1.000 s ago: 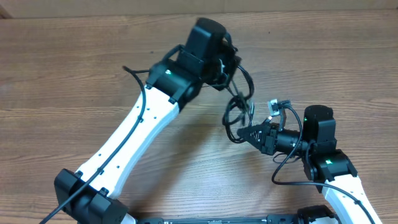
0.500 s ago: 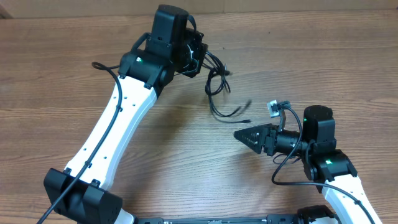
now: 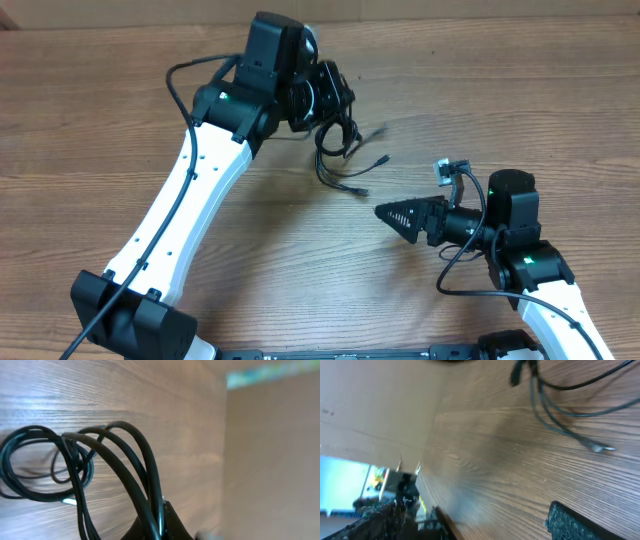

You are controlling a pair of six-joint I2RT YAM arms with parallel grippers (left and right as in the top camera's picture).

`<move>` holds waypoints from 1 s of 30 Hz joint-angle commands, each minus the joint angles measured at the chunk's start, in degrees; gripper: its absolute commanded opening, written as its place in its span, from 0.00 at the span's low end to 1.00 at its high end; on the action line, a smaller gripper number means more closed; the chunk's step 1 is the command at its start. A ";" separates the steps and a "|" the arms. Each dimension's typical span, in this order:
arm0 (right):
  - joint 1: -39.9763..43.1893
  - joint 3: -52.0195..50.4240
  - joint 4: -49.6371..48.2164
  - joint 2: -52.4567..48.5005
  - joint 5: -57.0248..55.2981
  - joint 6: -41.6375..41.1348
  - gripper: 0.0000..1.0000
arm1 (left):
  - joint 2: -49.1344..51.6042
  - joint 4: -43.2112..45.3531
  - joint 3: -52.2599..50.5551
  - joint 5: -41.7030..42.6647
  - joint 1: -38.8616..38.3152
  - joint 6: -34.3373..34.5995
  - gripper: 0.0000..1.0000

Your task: Untangle cables

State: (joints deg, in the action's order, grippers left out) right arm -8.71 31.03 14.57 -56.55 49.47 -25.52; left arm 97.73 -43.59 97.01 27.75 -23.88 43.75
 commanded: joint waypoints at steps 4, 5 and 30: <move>-0.33 1.20 -1.86 -0.04 -12.11 -13.42 0.89 | -1.77 -2.80 1.51 6.84 -0.15 -30.40 0.04; -0.33 1.20 -1.97 -0.04 -13.55 -16.11 0.89 | -1.77 -2.93 1.51 8.52 -0.15 -33.75 0.04; 12.81 1.20 -8.24 -0.15 -10.14 -37.68 0.88 | -1.86 -16.41 1.51 34.84 -0.61 -95.80 0.04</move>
State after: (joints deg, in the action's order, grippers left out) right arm 3.77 31.03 6.39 -56.58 37.58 -62.59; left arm 97.73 -60.18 97.03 58.61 -23.90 -44.31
